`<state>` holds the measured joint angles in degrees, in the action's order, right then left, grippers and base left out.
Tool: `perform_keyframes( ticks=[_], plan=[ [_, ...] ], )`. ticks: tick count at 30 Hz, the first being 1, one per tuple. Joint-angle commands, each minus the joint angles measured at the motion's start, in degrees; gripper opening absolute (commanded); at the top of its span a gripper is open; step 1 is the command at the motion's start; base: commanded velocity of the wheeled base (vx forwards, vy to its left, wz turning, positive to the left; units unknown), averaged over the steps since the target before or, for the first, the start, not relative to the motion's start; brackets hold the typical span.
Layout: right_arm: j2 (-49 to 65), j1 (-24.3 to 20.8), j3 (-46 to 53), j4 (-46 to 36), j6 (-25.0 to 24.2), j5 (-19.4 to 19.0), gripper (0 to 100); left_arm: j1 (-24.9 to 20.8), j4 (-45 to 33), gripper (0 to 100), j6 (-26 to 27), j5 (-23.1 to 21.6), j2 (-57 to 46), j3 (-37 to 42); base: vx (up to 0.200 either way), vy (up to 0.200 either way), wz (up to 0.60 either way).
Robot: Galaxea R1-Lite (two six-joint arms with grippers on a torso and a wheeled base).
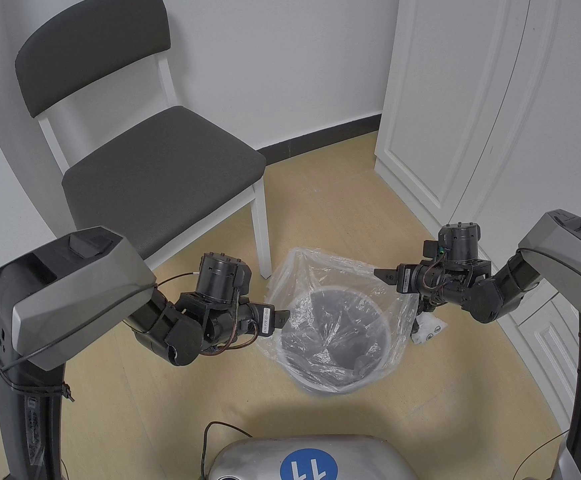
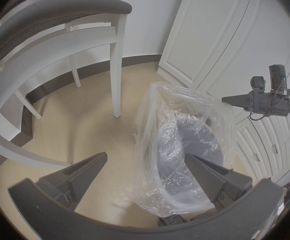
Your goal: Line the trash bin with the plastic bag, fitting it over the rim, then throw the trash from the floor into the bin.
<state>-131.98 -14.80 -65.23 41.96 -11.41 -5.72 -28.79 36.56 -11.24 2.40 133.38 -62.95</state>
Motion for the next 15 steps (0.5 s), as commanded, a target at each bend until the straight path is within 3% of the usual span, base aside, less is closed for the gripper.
perform_keyframes(
  ticks=[1, 7, 15],
  plan=[
    [-2.8, 1.2, -1.7, -0.2, 0.2, 0.2, 100, -0.2, 0.0, 100, -0.1, 0.1, 3.6, -1.9, 0.000, 0.000, 0.00],
    [-4.7, 1.9, -2.3, -0.2, 0.5, 0.2, 100, 0.4, 0.1, 100, -0.1, 0.7, 5.7, -3.7, 0.000, 0.000, 0.00],
    [-9.9, 3.5, -7.8, 0.2, -0.3, 0.4, 100, 4.7, 2.8, 100, -0.3, 0.6, 6.4, -4.9, 0.000, 0.000, 0.00]
  ],
)
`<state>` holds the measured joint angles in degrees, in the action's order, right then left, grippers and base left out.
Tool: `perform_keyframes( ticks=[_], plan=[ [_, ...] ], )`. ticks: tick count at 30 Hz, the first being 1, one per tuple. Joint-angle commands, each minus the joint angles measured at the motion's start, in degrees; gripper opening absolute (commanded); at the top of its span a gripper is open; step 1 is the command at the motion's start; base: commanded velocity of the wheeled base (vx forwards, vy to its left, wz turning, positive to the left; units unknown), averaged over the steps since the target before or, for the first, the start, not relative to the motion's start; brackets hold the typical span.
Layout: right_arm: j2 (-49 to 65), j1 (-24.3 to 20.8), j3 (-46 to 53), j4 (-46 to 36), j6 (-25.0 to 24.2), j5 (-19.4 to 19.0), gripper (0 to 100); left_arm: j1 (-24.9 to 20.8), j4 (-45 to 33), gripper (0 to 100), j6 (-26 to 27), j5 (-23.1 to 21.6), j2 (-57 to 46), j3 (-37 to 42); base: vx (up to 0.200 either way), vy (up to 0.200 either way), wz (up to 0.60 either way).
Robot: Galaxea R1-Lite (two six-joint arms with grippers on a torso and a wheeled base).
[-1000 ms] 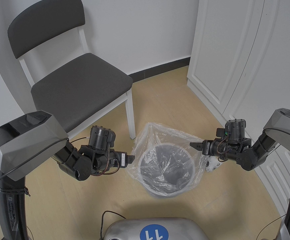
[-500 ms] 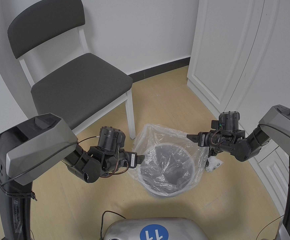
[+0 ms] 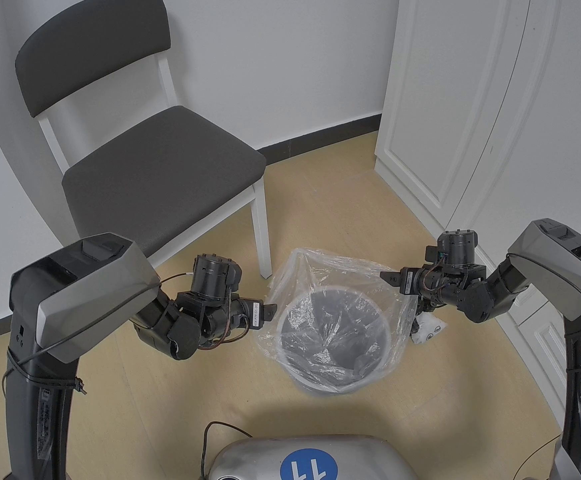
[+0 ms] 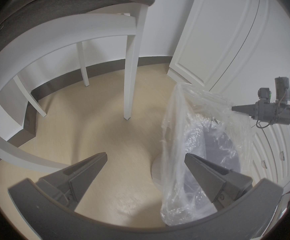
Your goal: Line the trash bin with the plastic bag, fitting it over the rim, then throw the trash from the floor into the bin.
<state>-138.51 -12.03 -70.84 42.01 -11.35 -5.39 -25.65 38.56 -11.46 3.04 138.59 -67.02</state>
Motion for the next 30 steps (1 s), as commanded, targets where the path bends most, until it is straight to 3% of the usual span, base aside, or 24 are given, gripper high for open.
perform_keyframes(
  ticks=[1, 13, 26, 30],
  plan=[
    [-3.6, 0.8, -2.3, 0.2, -0.3, -0.1, 100, 1.7, 0.8, 100, -0.1, 0.0, 1.4, -1.2, 0.000, 0.000, 0.00],
    [-10.0, 1.5, -4.5, 8.7, -0.5, -0.1, 100, 2.9, 0.9, 100, -0.2, 0.0, 5.5, -4.3, 0.000, 0.000, 0.00],
    [-14.6, 1.3, -8.3, 8.4, -2.4, -0.2, 100, 2.9, 0.6, 100, -0.1, 0.2, 7.0, -5.5, 0.000, 0.000, 0.00],
    [-16.0, 1.1, -9.8, 8.4, -2.5, -0.1, 100, 2.9, 0.4, 100, 0.2, 2.2, 7.9, -6.2, 0.000, 0.000, 0.00]
  ],
)
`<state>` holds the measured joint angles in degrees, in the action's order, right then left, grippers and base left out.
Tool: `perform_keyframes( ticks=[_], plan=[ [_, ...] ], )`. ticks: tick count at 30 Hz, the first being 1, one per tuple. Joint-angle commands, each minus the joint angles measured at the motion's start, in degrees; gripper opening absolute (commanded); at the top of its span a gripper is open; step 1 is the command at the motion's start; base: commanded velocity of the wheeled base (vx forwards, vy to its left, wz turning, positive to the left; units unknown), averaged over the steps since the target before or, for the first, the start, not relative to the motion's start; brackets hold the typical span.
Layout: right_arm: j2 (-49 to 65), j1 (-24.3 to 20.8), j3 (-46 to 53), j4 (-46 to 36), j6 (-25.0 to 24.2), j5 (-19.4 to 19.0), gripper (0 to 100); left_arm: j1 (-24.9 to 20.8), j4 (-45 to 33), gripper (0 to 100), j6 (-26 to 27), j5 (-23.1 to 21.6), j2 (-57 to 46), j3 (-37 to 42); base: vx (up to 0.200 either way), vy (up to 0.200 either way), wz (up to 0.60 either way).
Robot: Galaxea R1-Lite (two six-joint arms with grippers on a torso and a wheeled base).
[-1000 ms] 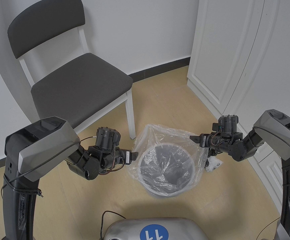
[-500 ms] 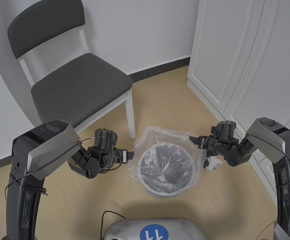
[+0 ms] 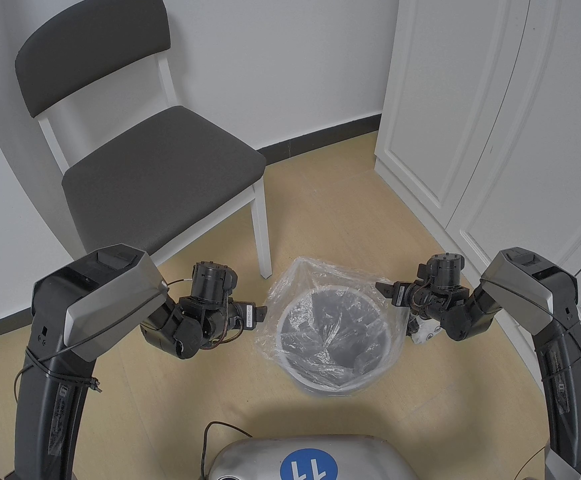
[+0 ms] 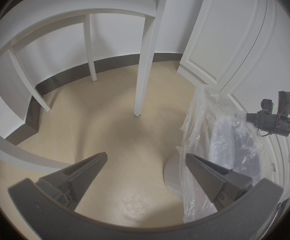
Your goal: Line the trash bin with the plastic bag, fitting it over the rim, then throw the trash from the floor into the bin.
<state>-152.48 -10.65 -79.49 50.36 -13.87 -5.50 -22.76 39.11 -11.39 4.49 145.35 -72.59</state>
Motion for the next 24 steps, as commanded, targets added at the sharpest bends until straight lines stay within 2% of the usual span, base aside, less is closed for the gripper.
perform_keyframes(
  ticks=[1, 7, 12, 18, 24],
  plan=[
    [-2.3, -0.3, -1.7, -0.2, -0.1, 0.0, 100, 0.0, -0.3, 100, 0.1, 1.1, 1.5, -1.0, 0.000, 0.000, 0.00],
    [-3.4, -0.4, -3.0, -0.4, -0.1, 0.1, 100, 0.0, -1.0, 100, 0.3, 1.1, 1.6, -1.1, 0.000, 0.000, 0.00],
    [-3.7, 0.0, -4.4, -4.3, 0.0, 0.4, 100, -0.1, -2.1, 100, 0.6, 1.1, 1.5, -0.6, 0.000, 0.000, 0.00],
    [-2.9, 0.7, -5.6, -11.5, 0.7, 3.1, 100, 0.3, -6.1, 100, 3.0, 1.2, 0.4, 0.4, 0.000, 0.000, 0.00],
    [-2.1, 0.9, -5.5, -12.2, 0.8, 3.4, 100, 0.5, -6.1, 100, 4.3, 1.1, -0.9, 2.5, 0.000, 0.000, 0.00]
  ],
)
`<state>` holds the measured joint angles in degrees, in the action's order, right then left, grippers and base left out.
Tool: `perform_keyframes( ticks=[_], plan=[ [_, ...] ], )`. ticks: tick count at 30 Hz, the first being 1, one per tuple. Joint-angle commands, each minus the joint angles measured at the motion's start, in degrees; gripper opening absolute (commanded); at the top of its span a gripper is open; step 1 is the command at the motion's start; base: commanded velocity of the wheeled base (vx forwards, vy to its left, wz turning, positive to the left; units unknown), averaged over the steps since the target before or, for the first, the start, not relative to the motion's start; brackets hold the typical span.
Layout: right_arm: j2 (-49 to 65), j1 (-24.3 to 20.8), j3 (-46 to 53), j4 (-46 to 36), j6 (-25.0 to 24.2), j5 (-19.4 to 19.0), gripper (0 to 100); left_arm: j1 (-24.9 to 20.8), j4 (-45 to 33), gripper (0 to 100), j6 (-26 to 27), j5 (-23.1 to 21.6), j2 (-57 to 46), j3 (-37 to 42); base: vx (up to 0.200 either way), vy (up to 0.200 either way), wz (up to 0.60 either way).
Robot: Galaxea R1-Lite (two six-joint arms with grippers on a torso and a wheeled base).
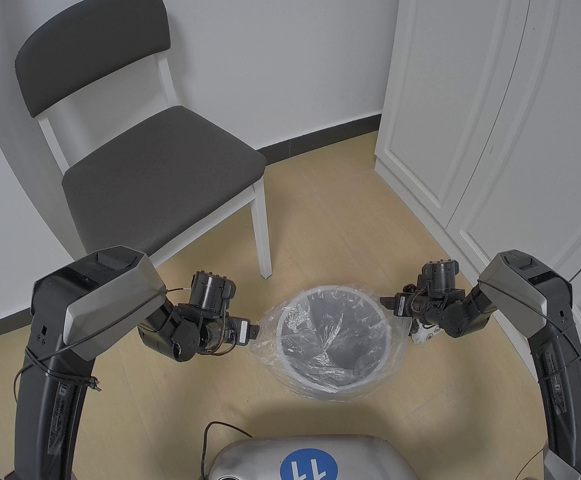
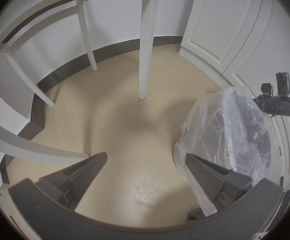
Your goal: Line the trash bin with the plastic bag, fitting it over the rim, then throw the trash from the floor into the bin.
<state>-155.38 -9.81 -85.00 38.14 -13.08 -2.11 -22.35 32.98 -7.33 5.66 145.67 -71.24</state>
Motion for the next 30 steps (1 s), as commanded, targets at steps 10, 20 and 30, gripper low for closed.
perform_keyframes(
  ticks=[10, 20, 30],
  plan=[
    [8.3, -0.3, 6.3, -0.2, 0.6, 0.0, 100, -0.2, 0.7, 100, 0.4, -0.3, -6.4, 4.8, 0.000, 0.000, 0.00],
    [12.3, 0.6, 11.9, -0.6, 5.6, -0.6, 100, -1.8, 1.0, 100, 0.7, -0.3, -7.9, 7.2, 0.000, 0.000, 0.00],
    [9.5, 1.6, 12.8, -6.2, 13.9, -2.5, 100, -2.3, 1.2, 100, 2.1, -0.6, -8.8, 8.8, 0.000, 0.000, 0.00]
  ],
)
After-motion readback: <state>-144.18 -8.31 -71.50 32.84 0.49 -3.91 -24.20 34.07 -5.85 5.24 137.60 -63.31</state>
